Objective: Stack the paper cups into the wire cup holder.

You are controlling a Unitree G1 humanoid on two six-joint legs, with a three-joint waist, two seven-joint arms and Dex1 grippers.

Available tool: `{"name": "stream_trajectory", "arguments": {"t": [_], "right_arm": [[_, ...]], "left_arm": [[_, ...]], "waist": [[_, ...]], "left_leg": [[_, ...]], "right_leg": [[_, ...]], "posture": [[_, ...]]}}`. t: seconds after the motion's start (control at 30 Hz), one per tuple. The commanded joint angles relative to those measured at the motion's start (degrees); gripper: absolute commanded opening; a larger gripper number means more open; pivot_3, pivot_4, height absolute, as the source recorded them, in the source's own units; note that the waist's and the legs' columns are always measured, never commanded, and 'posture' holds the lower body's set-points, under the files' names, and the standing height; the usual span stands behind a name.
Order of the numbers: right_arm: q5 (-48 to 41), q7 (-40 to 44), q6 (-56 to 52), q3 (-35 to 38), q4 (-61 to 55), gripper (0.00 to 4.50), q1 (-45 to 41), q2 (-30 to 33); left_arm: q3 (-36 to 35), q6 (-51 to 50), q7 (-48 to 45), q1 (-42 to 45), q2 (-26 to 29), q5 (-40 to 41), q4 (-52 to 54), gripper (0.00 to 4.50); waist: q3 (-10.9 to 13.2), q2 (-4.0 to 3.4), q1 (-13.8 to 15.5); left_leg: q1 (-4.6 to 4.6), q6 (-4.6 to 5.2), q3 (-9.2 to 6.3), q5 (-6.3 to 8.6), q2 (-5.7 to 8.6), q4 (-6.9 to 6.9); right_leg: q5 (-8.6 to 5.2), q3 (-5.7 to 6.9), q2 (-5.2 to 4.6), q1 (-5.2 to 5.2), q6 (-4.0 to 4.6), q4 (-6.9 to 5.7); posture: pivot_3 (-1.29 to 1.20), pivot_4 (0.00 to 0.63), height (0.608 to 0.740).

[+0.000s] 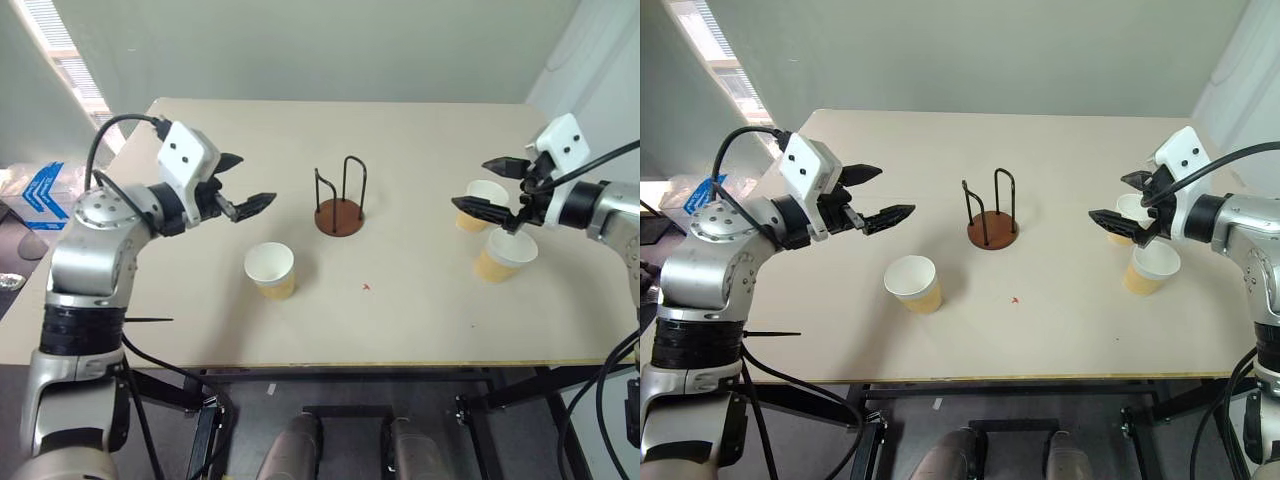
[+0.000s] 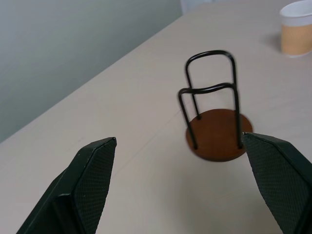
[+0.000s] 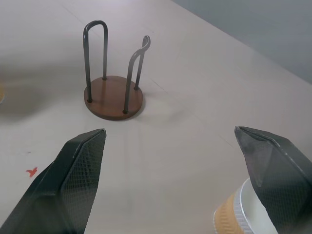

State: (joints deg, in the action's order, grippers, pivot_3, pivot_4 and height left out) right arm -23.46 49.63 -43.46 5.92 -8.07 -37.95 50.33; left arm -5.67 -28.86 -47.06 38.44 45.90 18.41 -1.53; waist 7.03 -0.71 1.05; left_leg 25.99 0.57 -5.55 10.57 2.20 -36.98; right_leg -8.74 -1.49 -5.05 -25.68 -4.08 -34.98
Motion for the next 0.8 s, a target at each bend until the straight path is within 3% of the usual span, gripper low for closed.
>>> {"name": "stream_trajectory", "arguments": {"t": [0.03,0.23,0.53,0.8], "right_arm": [[-0.30,0.65,1.14,0.48,-0.33,4.47,-2.27,0.50],[-0.10,1.25,1.60,-0.05,0.64,4.47,-2.99,0.44],[-0.70,1.93,0.24,-0.08,-0.25,4.47,-3.92,1.46],[-7.77,2.17,-7.64,4.43,-7.30,4.47,-1.50,3.03]], "left_arm": [[-3.22,1.45,0.18,1.18,2.03,-0.24,-0.74,4.50],[-3.96,1.30,-0.12,0.56,2.82,0.13,-0.71,4.50],[-1.94,-1.40,0.13,0.31,-1.20,2.14,3.43,4.50],[4.19,-9.51,-5.90,2.60,-1.06,4.30,3.60,4.50]], "waist": [[0.00,0.00,0.00],[0.00,0.00,0.09],[0.00,0.00,0.02],[0.00,0.00,0.08]], "left_leg": [[0.00,0.00,0.00,0.00,0.00,0.00],[0.03,-0.02,0.00,0.01,0.01,0.00],[0.02,-0.07,0.00,0.04,0.00,0.00],[0.05,-0.08,0.00,0.05,0.02,0.00]], "right_leg": [[0.00,0.00,0.00,0.00,0.00,0.01],[0.00,0.00,0.00,-0.01,0.00,0.02],[0.00,0.00,0.00,-0.01,0.01,-0.01],[-0.01,-0.01,0.00,-0.01,0.00,0.04]], "posture": [[0.00,0.150,0.740],[0.00,0.150,0.740],[0.00,0.150,0.740],[0.00,0.150,0.740]]}}
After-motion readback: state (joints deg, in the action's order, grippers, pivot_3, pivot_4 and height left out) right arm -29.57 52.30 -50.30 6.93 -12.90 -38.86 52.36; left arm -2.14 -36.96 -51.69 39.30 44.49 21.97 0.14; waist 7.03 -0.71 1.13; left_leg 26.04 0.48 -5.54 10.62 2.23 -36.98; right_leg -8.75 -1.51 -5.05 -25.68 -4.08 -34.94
